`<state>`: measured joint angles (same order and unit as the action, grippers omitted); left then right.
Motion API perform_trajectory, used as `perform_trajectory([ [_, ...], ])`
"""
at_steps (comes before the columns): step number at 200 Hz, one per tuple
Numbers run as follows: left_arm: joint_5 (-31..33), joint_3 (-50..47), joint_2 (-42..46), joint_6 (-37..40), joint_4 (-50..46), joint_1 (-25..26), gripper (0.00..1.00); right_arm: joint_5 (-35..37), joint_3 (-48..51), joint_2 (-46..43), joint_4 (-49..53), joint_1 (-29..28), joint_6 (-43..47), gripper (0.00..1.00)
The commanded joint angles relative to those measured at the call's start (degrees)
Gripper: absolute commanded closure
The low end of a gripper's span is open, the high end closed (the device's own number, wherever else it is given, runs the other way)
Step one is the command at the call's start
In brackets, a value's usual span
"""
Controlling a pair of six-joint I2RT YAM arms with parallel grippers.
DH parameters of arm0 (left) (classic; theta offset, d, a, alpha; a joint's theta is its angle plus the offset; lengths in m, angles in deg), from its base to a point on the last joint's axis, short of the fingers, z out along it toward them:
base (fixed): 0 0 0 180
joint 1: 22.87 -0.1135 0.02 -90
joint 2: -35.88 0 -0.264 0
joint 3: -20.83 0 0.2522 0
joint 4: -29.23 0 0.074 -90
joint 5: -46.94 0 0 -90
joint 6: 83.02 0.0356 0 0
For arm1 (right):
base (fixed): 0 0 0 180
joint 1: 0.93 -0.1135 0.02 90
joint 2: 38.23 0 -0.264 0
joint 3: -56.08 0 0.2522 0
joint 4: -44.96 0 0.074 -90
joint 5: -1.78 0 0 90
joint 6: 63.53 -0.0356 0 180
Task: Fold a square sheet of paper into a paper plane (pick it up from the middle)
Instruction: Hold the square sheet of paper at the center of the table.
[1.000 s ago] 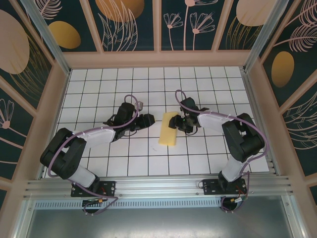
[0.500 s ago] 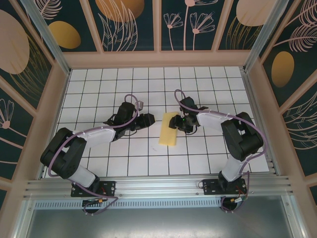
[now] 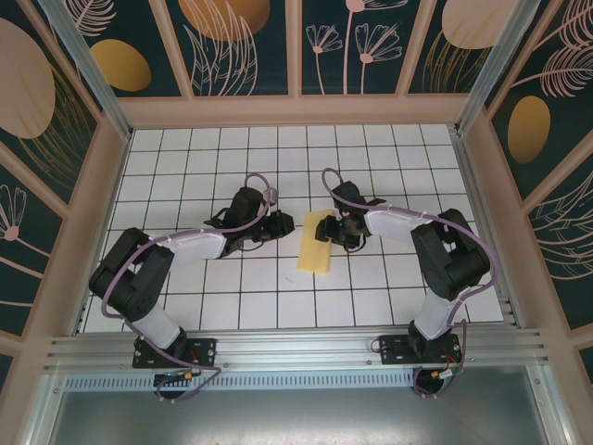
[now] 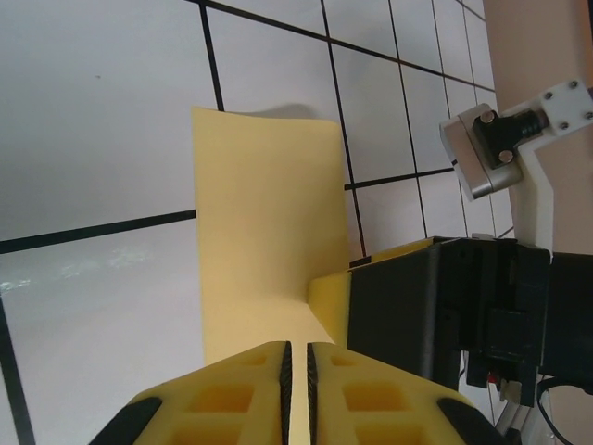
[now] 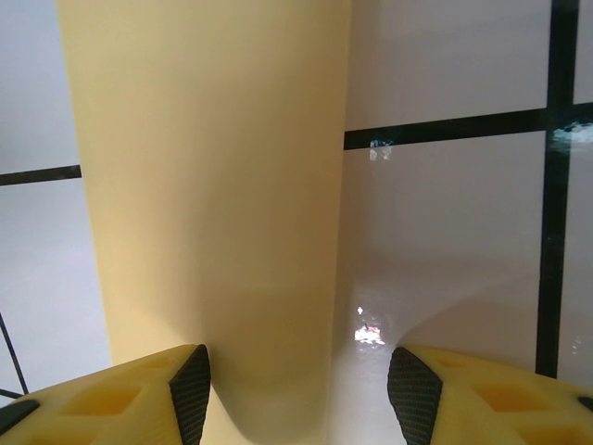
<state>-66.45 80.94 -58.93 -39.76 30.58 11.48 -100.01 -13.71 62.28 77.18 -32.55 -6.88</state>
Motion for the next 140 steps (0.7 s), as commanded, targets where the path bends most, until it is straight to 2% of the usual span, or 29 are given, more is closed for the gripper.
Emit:
perform_trajectory([
  [1,0.5,3.0,-2.1,1.3,-4.3,0.8,0.85,2.0,1.0,4.7,-1.0,-0.8,0.6,0.41],
  [51,-0.1,4.9,-4.9,1.6,-5.1,1.4,0.86,2.2,1.5,4.9,-1.2,-0.8,0.4,0.41],
  [98,0.7,9.0,-9.2,2.6,-9.9,2.4,1.0,2.6,1.7,4.8,-1.0,-0.8,0.3,0.41],
  [140,3.2,13.9,-12.9,4.2,-14.5,3.5,1.0,2.7,1.7,5.0,-1.1,-0.9,0.1,0.41],
])
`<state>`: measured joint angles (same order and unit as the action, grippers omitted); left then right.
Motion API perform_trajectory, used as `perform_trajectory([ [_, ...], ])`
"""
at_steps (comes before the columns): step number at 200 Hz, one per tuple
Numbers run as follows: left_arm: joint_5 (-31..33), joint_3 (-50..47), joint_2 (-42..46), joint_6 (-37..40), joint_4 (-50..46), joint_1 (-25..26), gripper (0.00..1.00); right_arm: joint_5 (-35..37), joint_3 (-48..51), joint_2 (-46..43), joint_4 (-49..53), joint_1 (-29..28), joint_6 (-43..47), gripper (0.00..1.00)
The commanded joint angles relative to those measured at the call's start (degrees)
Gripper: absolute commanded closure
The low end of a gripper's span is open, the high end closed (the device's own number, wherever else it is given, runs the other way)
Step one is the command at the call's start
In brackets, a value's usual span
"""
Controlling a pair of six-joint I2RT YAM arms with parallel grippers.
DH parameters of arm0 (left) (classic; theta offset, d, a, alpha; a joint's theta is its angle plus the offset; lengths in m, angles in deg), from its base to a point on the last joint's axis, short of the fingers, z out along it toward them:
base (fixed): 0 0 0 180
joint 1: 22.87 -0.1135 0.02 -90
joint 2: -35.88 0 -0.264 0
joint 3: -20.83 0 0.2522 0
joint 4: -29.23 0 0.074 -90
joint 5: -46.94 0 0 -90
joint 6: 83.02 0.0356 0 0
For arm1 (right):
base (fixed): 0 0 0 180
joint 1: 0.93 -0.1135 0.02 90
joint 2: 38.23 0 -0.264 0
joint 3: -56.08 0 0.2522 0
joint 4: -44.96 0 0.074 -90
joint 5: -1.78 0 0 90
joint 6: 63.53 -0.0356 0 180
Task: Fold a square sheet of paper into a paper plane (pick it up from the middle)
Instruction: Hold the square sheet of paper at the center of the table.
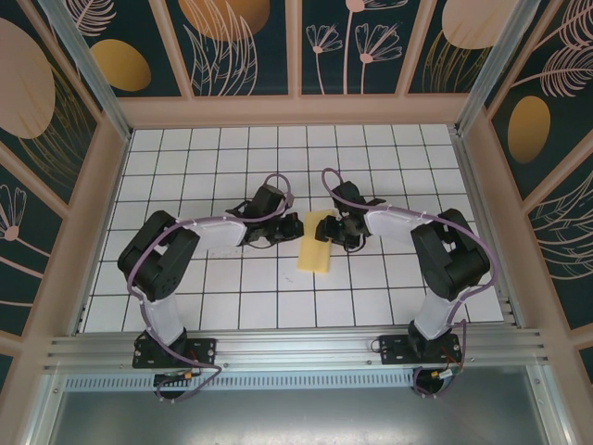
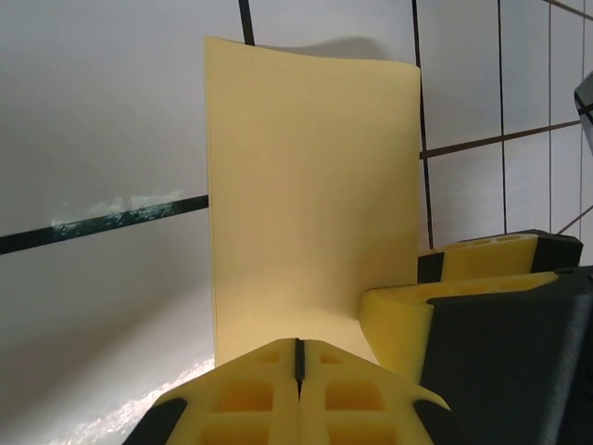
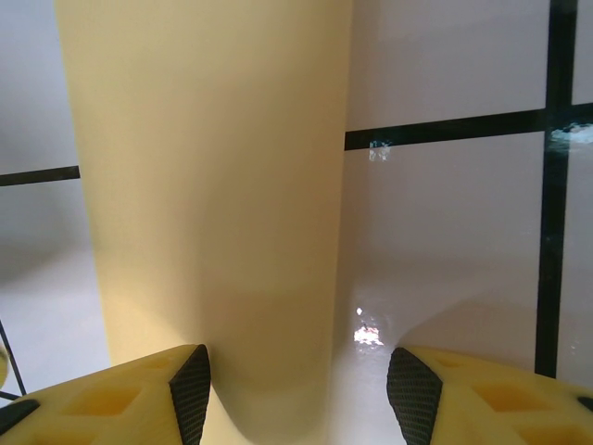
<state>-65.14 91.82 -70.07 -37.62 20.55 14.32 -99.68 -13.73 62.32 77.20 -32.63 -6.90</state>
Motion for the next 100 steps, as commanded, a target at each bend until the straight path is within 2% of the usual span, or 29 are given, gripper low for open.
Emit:
perform_trajectory([
  [1,2.0,3.2,-1.8,2.1,-4.6,0.7,1.0,2.4,1.7,5.0,-1.0,-0.8,0.1,0.41],
  [46,5.2,6.4,-3.8,3.8,-9.3,1.4,1.0,2.7,1.7,4.9,-0.8,-0.9,0.1,0.41],
  [100,3.6,7.2,-5.0,4.6,-9.4,1.9,1.0,2.7,1.9,5.0,-0.8,-0.9,0.1,0.41],
])
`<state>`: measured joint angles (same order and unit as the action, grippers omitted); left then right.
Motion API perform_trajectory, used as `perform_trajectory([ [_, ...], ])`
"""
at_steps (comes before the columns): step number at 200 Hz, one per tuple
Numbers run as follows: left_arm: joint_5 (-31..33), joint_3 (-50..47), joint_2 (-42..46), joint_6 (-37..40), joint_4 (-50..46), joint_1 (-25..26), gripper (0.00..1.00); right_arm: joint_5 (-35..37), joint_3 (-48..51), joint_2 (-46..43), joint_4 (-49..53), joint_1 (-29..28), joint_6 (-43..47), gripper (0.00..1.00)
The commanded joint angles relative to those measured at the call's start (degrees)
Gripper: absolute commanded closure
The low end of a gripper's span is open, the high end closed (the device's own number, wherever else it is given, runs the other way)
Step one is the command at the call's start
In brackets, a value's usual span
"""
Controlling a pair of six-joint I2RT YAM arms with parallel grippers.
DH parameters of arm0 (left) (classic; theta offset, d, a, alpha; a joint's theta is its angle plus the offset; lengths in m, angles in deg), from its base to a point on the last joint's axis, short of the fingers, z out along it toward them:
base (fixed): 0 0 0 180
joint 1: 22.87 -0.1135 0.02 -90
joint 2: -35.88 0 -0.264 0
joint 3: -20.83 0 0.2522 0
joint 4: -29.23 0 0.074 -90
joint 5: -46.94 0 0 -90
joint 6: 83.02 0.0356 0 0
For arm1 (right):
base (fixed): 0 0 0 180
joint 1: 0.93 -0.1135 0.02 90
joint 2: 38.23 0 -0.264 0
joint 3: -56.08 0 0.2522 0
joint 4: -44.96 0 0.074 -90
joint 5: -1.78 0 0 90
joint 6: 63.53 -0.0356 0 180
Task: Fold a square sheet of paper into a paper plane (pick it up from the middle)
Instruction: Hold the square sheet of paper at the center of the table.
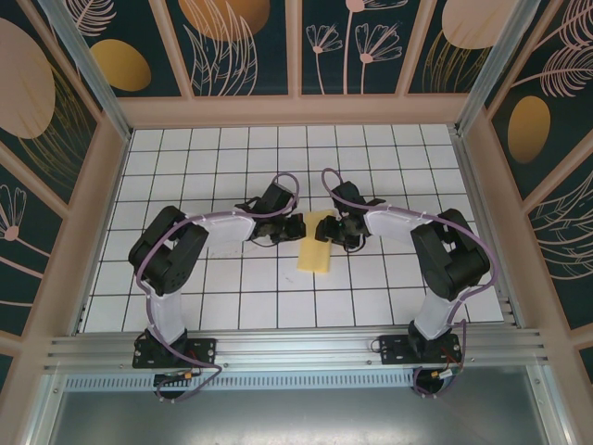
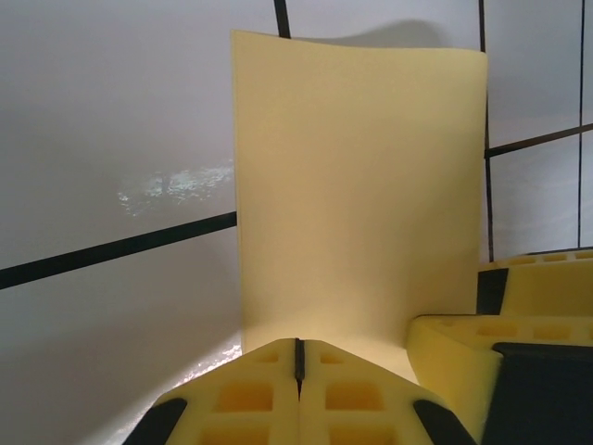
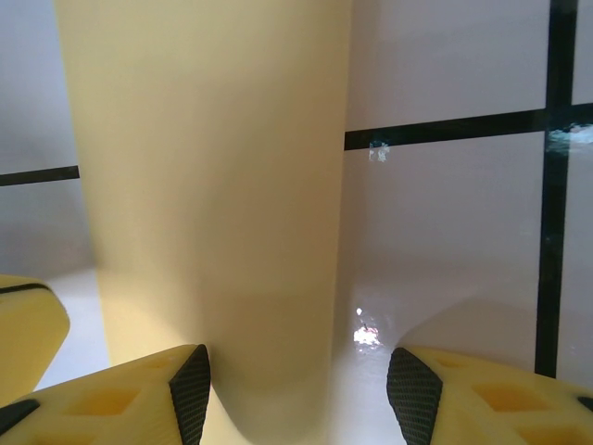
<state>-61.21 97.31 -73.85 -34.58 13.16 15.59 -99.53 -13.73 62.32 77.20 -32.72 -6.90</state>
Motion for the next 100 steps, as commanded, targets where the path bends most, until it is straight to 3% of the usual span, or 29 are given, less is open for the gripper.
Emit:
perform_trajectory([
  [1,-0.3,1.7,-1.2,1.5,-2.0,0.6,1.0,2.5,1.9,5.1,-0.7,-0.8,0.1,0.41],
  [100,2.2,4.1,-4.2,3.1,-6.1,1.3,1.0,2.9,1.8,5.0,-0.4,-0.8,0.1,0.41],
])
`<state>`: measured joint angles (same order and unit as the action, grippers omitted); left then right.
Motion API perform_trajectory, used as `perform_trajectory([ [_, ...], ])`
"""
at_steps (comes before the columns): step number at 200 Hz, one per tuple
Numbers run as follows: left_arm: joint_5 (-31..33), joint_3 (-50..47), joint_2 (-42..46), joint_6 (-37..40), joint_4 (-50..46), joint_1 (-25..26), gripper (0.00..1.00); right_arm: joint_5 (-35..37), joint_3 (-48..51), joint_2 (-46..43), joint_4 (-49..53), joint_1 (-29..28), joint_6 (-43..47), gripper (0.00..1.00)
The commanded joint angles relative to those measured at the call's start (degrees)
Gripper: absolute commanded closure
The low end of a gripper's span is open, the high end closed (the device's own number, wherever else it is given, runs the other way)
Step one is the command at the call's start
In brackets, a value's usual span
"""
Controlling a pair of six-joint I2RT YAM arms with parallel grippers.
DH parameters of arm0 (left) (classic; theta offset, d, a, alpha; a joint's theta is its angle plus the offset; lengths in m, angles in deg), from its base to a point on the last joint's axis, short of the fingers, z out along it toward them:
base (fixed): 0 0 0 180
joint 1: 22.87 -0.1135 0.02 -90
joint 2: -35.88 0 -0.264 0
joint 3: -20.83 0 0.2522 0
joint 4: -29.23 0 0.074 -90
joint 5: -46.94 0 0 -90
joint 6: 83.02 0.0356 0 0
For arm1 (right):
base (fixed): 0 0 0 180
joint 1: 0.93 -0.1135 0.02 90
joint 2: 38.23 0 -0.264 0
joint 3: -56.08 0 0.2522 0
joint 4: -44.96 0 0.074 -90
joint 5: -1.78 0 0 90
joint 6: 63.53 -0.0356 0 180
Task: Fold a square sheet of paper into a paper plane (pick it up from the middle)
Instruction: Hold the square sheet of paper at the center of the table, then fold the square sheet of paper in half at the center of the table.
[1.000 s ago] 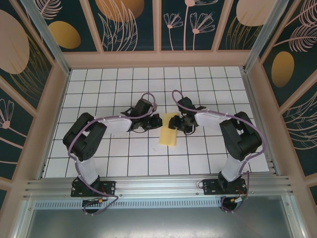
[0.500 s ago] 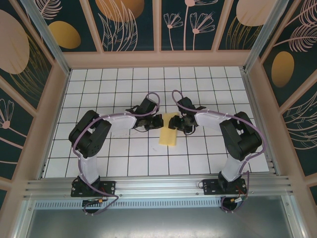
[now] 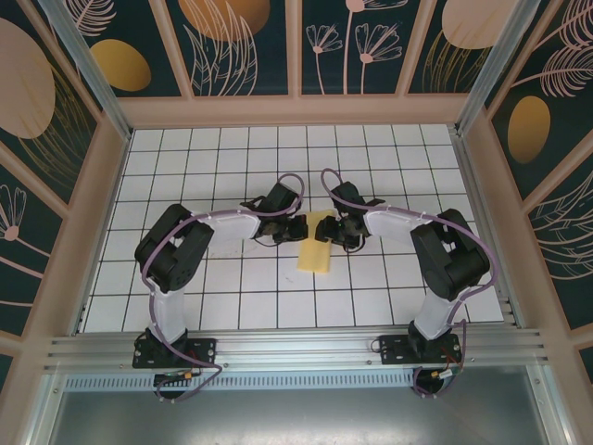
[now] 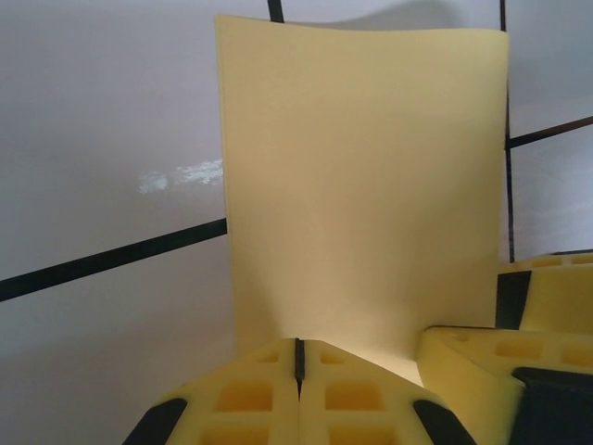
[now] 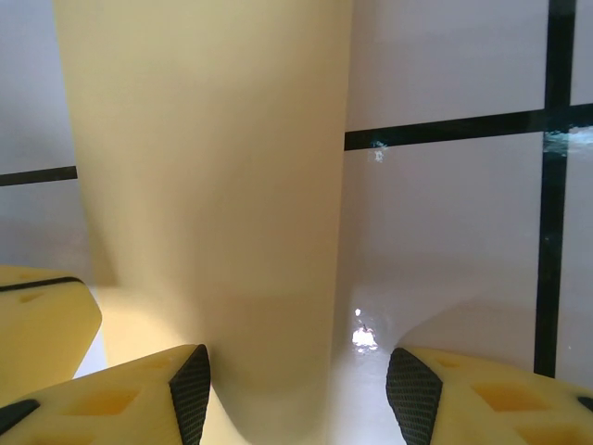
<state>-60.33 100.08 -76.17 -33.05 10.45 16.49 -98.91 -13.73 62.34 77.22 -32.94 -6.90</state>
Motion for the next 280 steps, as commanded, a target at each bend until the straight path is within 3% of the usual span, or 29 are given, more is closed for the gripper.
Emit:
perform_trajectory([
  [1,1.4,1.3,-2.0,1.6,-3.4,0.4,1.0,2.3,1.7,5.0,-0.4,-0.6,0.1,0.41],
  [66,4.1,0.1,-3.5,3.1,-5.7,0.6,1.0,2.5,0.4,4.0,0.6,-0.6,0.4,0.4],
  [131,4.4,-1.2,-3.5,3.4,-5.6,0.6,1.0,2.5,-1.1,-7.6,1.1,0.3,-0.4,0.36],
  [160,4.5,-1.0,-3.5,3.5,-5.6,0.6,1.0,-3.5,1.2,-10.4,-3.2,0.4,-1.5,0.5],
  [207,4.3,-1.1,-3.5,3.6,-5.6,0.6,1.0,-10.3,4.5,-8.9,-10.7,0.4,-3.5,0.83],
  [280,4.2,-1.2,-3.7,3.7,-5.6,0.6,1.0,-13.1,11.3,-6.0,-16.0,3.4,-4.0,0.85],
])
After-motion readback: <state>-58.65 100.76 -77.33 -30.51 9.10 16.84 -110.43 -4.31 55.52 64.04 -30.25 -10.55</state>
